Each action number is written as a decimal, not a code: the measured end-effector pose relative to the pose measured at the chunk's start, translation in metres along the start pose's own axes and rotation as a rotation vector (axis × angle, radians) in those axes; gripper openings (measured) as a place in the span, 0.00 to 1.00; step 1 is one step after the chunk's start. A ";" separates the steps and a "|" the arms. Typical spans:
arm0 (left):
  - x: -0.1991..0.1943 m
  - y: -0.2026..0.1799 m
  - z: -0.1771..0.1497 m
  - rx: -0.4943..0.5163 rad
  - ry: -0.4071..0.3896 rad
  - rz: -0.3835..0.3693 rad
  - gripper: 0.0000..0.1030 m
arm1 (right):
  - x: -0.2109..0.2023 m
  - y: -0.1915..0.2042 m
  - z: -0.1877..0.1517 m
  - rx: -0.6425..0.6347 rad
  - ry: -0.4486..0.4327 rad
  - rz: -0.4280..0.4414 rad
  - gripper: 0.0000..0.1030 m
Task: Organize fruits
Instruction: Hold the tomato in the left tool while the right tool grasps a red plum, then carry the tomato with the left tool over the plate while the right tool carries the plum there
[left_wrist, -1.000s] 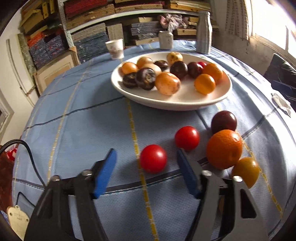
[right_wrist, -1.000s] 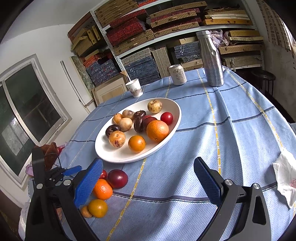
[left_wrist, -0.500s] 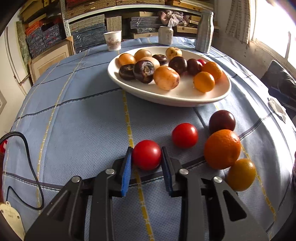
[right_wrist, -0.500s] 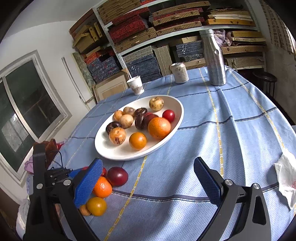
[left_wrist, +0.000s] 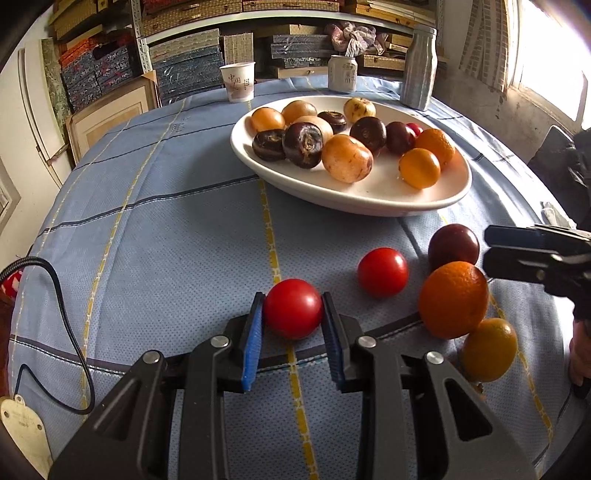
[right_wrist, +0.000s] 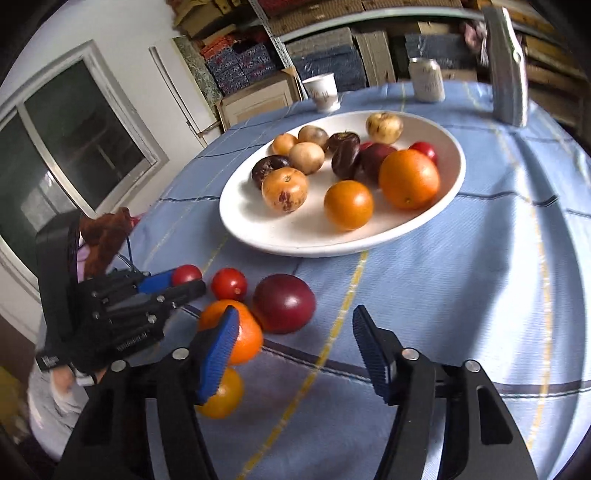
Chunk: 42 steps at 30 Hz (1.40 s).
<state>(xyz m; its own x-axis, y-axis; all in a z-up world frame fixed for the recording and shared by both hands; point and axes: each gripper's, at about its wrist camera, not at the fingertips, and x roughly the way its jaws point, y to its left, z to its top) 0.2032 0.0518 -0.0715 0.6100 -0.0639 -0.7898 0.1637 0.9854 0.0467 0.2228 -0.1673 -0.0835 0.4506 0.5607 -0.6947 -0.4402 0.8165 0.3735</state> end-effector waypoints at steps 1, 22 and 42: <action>0.001 0.000 0.000 0.000 0.003 0.001 0.29 | 0.002 0.001 0.002 0.007 0.002 0.009 0.59; 0.004 0.000 0.000 0.006 0.010 0.006 0.29 | 0.028 0.007 0.007 0.032 0.055 0.041 0.39; -0.031 -0.003 0.000 0.001 -0.117 0.017 0.29 | -0.024 0.001 0.001 0.032 -0.129 -0.007 0.38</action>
<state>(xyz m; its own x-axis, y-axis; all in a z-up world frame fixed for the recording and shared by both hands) 0.1839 0.0505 -0.0472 0.6991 -0.0649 -0.7121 0.1535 0.9863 0.0607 0.2121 -0.1799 -0.0662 0.5511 0.5661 -0.6131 -0.4124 0.8235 0.3896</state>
